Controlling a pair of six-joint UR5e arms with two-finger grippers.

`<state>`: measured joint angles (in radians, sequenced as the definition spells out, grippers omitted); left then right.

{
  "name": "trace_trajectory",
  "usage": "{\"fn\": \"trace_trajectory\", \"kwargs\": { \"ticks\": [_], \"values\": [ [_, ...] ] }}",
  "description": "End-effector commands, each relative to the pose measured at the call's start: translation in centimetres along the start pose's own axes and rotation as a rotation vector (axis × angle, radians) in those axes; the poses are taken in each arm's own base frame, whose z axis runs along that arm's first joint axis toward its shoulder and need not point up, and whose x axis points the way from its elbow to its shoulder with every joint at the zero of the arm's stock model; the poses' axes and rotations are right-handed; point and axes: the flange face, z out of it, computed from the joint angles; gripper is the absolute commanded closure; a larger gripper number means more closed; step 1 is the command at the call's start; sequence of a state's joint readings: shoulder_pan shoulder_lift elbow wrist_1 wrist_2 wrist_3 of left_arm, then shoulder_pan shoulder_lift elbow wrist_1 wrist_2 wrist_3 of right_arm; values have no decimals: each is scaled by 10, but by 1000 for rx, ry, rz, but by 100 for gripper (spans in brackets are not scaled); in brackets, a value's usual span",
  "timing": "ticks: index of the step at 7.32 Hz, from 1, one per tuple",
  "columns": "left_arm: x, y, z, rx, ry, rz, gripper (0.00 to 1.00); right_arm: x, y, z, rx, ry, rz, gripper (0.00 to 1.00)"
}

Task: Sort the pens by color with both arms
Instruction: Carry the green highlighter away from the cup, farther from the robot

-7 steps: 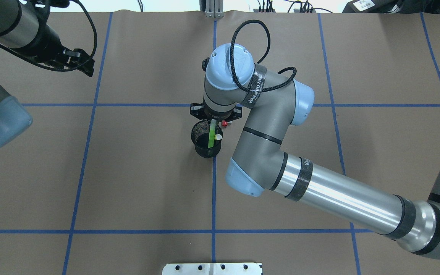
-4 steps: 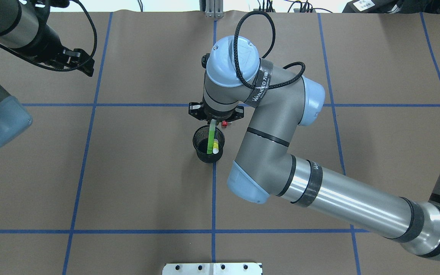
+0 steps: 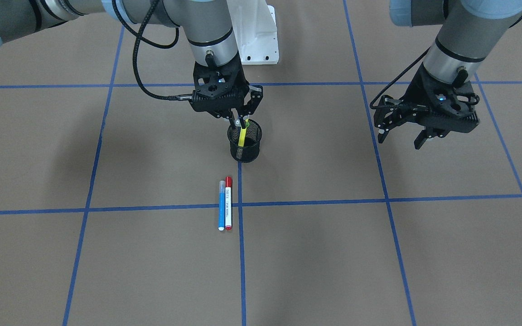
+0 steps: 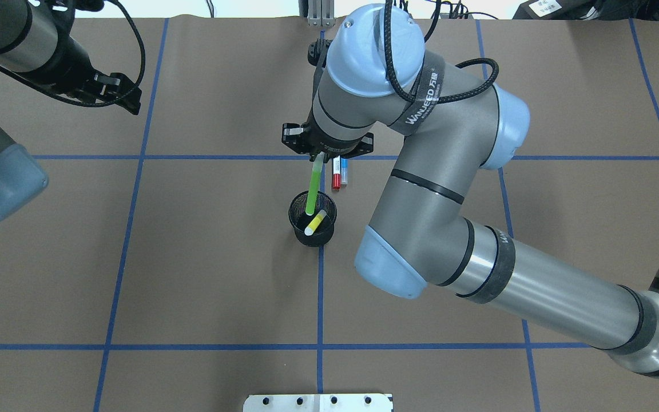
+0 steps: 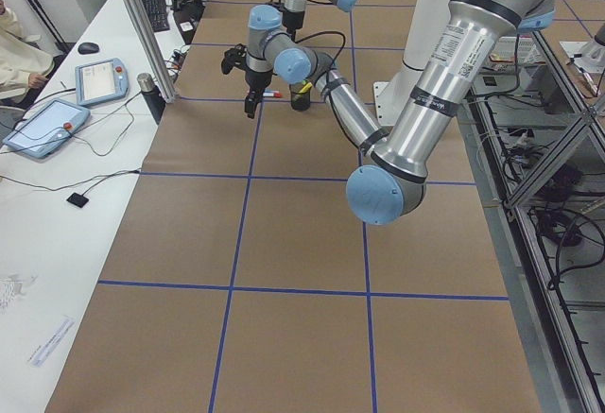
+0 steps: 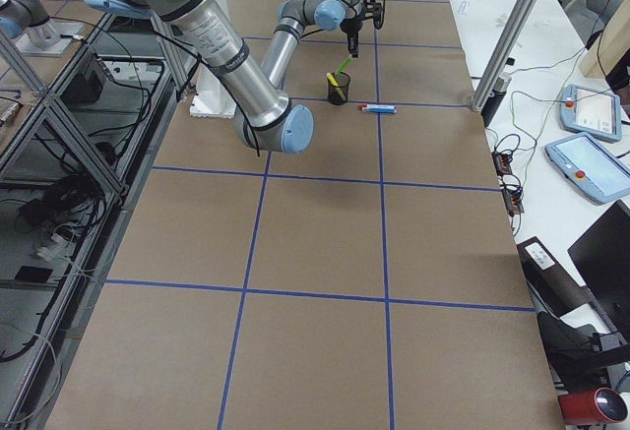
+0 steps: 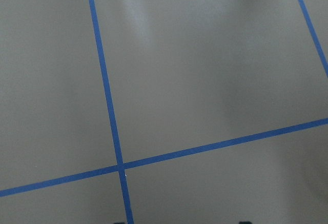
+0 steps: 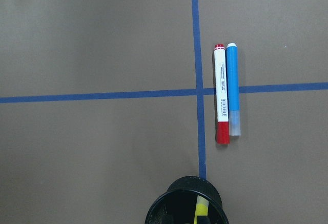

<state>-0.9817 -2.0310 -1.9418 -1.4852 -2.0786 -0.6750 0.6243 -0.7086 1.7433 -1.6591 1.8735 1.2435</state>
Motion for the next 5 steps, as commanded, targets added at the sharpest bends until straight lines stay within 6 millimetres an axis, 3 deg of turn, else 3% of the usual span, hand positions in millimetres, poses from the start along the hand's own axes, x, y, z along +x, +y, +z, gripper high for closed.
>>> {"fn": "trace_trajectory", "kwargs": {
  "ticks": [1, 5],
  "values": [
    [0, 0, 0, 1, 1, -2, 20, 6, -26, -21, 88, -37, 24, 100],
    [1, 0, 0, 2, 3, -9, 20, 29, -41, -10, 320, -200, 247, 100]
  ]
}}
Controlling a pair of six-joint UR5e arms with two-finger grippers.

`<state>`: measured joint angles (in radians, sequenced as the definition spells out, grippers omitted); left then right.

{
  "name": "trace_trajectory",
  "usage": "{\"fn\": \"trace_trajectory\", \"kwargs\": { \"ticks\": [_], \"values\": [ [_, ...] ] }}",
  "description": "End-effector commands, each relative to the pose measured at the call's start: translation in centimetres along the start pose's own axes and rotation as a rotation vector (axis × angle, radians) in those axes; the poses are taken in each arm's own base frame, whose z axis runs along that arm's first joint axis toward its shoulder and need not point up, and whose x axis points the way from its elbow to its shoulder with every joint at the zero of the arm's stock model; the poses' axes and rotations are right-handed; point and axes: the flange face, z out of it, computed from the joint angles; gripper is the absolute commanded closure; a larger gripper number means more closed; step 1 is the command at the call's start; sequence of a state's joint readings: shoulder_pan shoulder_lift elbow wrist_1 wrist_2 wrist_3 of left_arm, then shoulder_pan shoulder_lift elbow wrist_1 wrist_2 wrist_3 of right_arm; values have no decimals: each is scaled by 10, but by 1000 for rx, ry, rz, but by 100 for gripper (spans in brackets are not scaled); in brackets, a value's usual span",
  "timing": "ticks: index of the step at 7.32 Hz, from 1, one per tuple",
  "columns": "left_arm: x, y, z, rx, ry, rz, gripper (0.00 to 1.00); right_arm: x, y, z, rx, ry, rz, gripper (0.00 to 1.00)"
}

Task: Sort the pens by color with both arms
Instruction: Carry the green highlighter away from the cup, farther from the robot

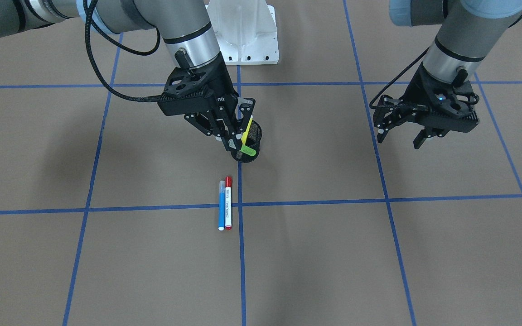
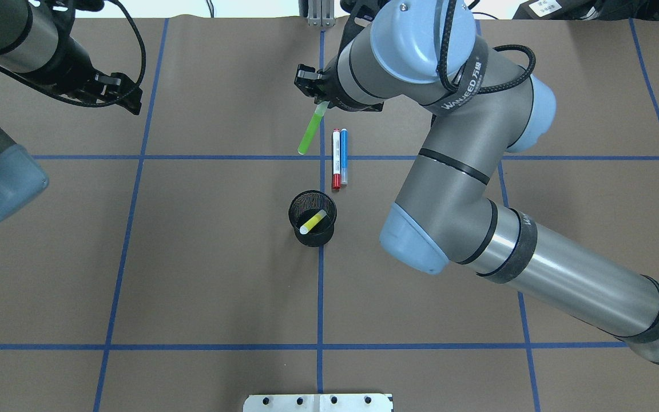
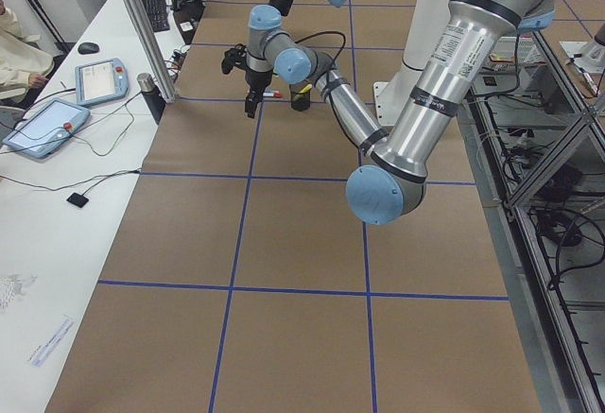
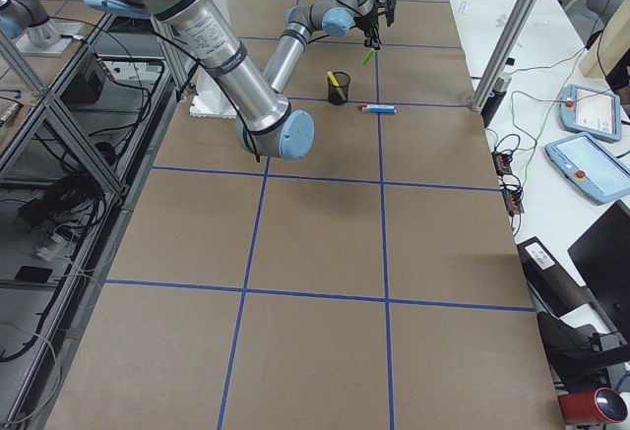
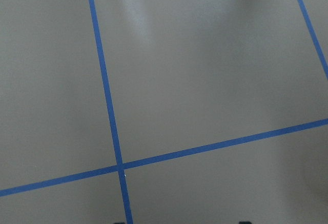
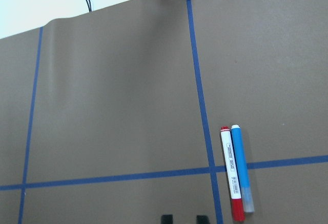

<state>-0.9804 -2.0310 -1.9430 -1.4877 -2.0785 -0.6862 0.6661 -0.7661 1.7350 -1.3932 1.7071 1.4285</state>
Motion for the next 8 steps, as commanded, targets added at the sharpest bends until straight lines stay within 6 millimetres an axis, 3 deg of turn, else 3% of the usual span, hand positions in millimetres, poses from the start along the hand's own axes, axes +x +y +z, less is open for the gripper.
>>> {"fn": "trace_trajectory", "kwargs": {
  "ticks": [1, 4, 6, 8],
  "values": [
    [0, 0, 0, 0, 0, -1, 20, 9, 0, 8, 129, -82, 163, 100],
    [-1, 0, 1, -2, -1, -2, 20, 18, 27, 27, 276, -135, 372, 100],
    [-3, 2, 3, -6, -3, 0, 20, 36, 47, 51, 320, -204, 548, 100],
    [-4, 2, 3, -6, -5, -2, 20, 36, 65, 62, 358, -219, 647, 100]
  ]
}}
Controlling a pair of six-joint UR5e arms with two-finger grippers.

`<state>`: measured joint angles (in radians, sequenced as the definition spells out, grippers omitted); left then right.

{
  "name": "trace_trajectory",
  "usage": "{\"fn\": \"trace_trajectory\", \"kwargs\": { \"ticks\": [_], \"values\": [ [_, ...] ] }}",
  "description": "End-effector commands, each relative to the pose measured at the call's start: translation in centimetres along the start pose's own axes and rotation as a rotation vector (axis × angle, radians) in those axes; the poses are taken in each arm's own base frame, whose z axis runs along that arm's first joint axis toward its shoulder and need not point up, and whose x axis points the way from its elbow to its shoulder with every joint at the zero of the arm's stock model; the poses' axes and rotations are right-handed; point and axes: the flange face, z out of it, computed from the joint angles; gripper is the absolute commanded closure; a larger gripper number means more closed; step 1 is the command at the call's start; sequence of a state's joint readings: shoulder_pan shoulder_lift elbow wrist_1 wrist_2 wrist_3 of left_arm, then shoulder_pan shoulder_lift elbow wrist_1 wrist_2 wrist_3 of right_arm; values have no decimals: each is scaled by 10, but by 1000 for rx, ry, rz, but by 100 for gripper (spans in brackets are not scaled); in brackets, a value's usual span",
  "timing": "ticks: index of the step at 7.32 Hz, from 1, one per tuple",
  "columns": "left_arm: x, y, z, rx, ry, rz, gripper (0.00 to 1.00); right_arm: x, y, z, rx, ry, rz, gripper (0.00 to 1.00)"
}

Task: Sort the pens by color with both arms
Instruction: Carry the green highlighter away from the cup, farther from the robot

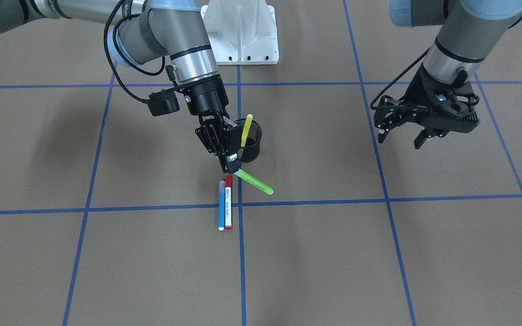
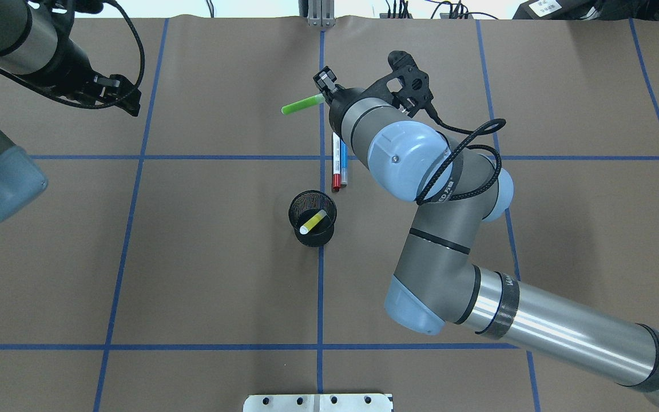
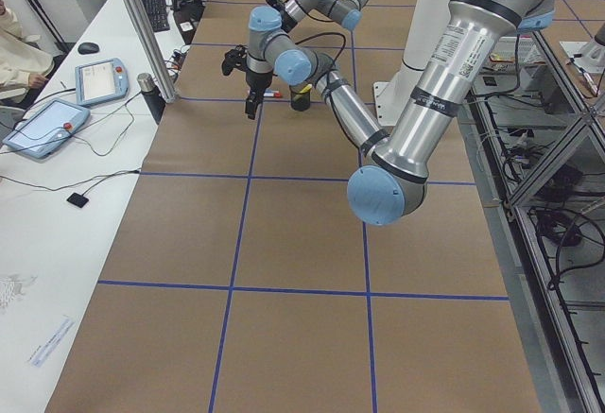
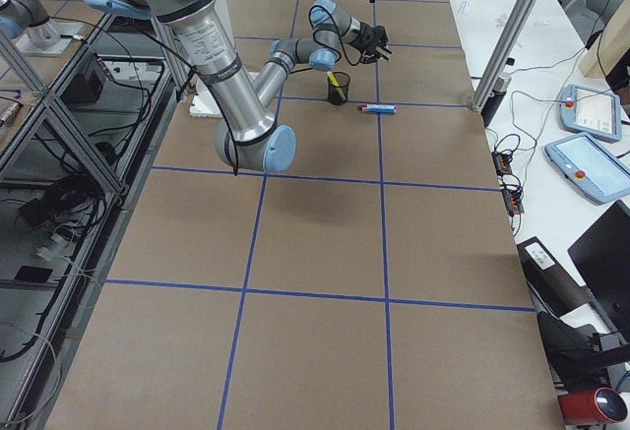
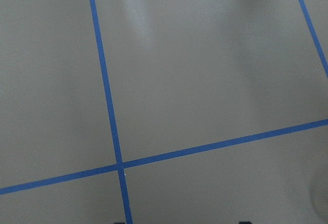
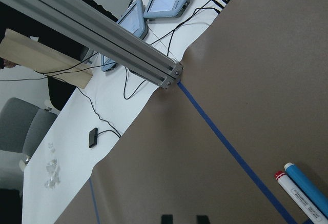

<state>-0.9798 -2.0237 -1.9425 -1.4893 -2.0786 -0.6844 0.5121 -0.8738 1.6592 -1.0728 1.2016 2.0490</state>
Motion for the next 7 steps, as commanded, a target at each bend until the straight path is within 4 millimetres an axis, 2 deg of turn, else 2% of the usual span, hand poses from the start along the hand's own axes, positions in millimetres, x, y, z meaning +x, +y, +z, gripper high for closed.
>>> {"fn": "trace_trajectory", "kwargs": {
  "ticks": [1, 4, 6, 7],
  "values": [
    [-1, 0, 1, -1, -1, 0, 20, 15, 21, 3, 49, -22, 122, 100],
    [-1, 0, 0, 0, 0, 1, 20, 32, 40, 12, 118, -40, 196, 100],
    [-1, 0, 0, 0, 0, 3, 20, 31, 38, 13, 155, -68, 271, 100],
    [-1, 0, 0, 0, 0, 3, 20, 35, 39, 20, 168, -65, 286, 100]
  ]
}}
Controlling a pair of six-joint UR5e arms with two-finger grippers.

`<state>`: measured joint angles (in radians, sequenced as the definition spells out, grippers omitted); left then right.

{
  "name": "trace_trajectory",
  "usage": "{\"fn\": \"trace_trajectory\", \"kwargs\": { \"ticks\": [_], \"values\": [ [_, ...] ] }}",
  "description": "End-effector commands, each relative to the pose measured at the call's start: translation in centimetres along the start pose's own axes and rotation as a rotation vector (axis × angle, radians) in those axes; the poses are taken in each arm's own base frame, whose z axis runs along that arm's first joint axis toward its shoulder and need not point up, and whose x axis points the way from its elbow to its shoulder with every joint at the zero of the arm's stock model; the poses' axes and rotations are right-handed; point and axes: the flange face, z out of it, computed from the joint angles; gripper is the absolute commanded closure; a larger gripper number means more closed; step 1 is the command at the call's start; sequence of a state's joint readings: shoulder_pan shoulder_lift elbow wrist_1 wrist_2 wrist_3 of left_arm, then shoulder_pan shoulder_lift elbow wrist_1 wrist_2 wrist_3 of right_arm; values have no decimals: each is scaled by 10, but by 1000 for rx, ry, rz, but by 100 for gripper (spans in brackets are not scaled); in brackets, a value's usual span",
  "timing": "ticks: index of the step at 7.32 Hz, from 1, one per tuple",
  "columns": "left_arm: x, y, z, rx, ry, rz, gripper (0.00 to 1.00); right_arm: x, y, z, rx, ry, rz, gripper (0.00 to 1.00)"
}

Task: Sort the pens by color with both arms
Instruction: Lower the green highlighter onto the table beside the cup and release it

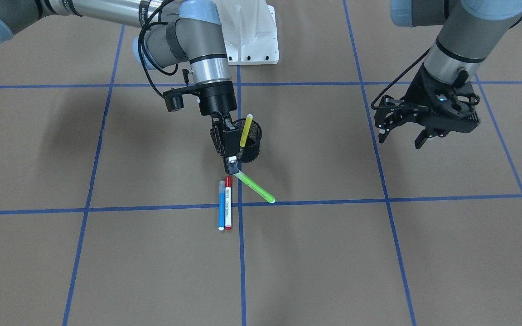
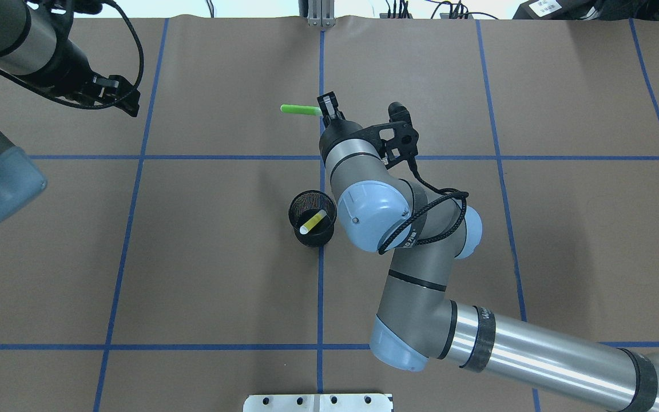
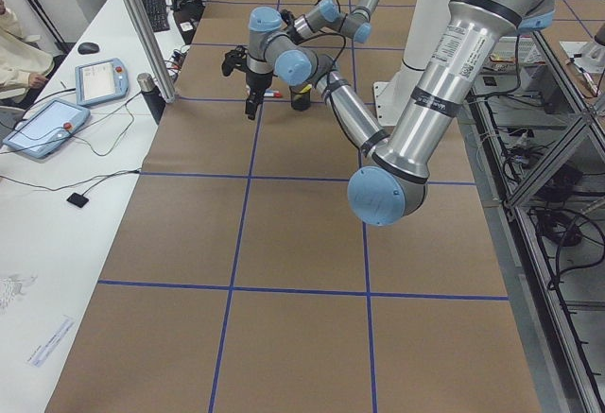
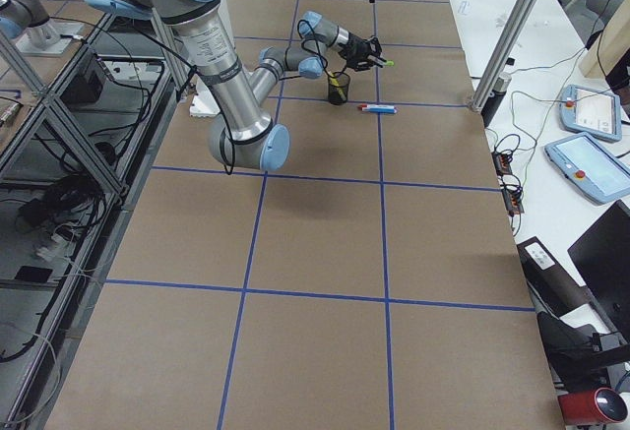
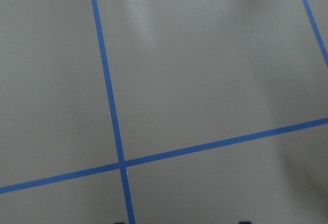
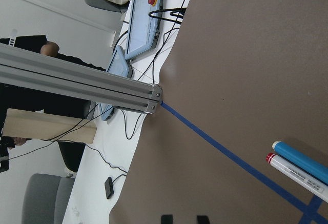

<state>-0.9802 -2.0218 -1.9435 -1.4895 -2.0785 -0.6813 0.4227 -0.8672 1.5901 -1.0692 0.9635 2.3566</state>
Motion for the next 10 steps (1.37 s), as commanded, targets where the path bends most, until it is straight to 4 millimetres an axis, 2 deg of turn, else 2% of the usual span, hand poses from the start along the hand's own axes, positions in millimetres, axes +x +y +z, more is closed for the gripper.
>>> {"fn": "trace_trajectory", "kwargs": {
  "ticks": [1, 3, 6, 8, 10],
  "values": [
    [0, 0, 0, 0, 0, 0, 20, 5, -2, 10, 47, -22, 61, 100],
    [0, 0, 0, 0, 0, 0, 20, 19, -4, 23, 107, -35, 50, 100],
    [0, 0, 0, 0, 0, 0, 20, 27, 0, 26, 135, -42, 29, 100],
    [0, 0, 0, 0, 0, 2, 20, 22, 18, 38, 159, -55, 18, 100],
    [0, 0, 0, 0, 0, 2, 20, 32, 24, 40, 177, -40, -10, 100]
  ]
}}
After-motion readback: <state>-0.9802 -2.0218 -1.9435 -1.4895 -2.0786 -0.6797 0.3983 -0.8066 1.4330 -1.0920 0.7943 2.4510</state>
